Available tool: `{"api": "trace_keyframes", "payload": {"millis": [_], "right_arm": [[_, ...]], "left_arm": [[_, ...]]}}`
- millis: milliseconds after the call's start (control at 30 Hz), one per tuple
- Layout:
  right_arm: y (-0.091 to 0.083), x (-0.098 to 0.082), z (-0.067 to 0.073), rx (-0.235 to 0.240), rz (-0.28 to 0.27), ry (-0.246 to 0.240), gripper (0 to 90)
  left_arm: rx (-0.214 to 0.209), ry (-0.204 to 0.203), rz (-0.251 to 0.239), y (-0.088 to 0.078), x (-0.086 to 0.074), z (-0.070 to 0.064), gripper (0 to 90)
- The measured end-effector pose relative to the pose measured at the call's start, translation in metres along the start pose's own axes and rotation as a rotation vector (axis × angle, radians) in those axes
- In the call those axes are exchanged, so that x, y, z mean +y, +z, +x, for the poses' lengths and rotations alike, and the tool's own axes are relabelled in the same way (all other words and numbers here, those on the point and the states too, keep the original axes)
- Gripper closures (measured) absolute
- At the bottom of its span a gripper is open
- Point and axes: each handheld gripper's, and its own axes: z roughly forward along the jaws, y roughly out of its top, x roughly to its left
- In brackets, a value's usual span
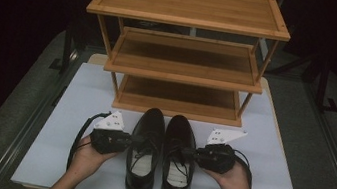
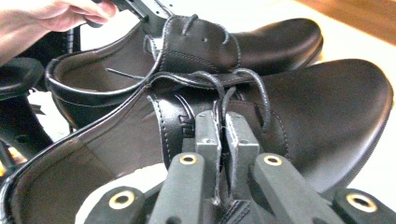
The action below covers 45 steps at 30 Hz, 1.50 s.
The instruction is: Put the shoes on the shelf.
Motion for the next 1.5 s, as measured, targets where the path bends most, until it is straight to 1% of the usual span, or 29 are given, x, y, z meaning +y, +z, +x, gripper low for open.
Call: {"api": "trace_keyframes", "payload": {"millis": [167, 333, 467, 567, 700, 867, 1000, 1067, 1200, 1300, 1500], "right_arm": [[-0.005, -0.001, -0.002, -0.032, -0.013, -0.001, 86.4], [-0.011, 0.000, -0.004, -0.079, -0.024, -0.002, 86.7], [-0.015, 0.000, -0.006, -0.104, -0.031, 0.000, 86.9], [-0.020, 0.000, -0.008, -0.121, -0.038, 0.003, 86.9], [-0.027, 0.001, -0.013, -0.134, -0.051, 0.011, 86.9], [-0.032, 0.003, -0.025, -0.152, -0.061, 0.023, 86.9], [-0.034, 0.007, -0.039, -0.182, -0.072, 0.034, 86.9], [-0.035, 0.009, -0.048, -0.203, -0.080, 0.040, 86.9], [-0.035, 0.016, -0.065, -0.236, -0.100, 0.050, 86.9], [-0.034, 0.022, -0.076, -0.260, -0.111, 0.054, 86.9], [-0.025, 0.037, -0.097, -0.294, -0.109, 0.052, 86.8]], "left_arm": [[0.025, -0.008, -0.012, -0.006, -0.002, 0.001, 87.3], [0.058, -0.029, -0.032, -0.018, -0.003, 0.005, 87.6], [0.087, -0.037, -0.047, -0.027, -0.004, 0.008, 87.9], [0.094, -0.042, -0.058, -0.032, -0.004, 0.011, 87.9], [0.088, -0.046, -0.083, -0.037, -0.001, 0.015, 87.9], [0.098, -0.040, -0.095, -0.038, 0.006, 0.026, 87.8], [0.116, -0.033, -0.093, -0.034, 0.014, 0.038, 87.8], [0.128, -0.030, -0.094, -0.030, 0.018, 0.044, 87.8], [0.137, -0.033, -0.102, -0.021, 0.027, 0.057, 87.8], [0.153, -0.031, -0.116, -0.010, 0.032, 0.065, 87.8], [0.182, -0.022, -0.130, 0.016, 0.044, 0.080, 87.8]]}}
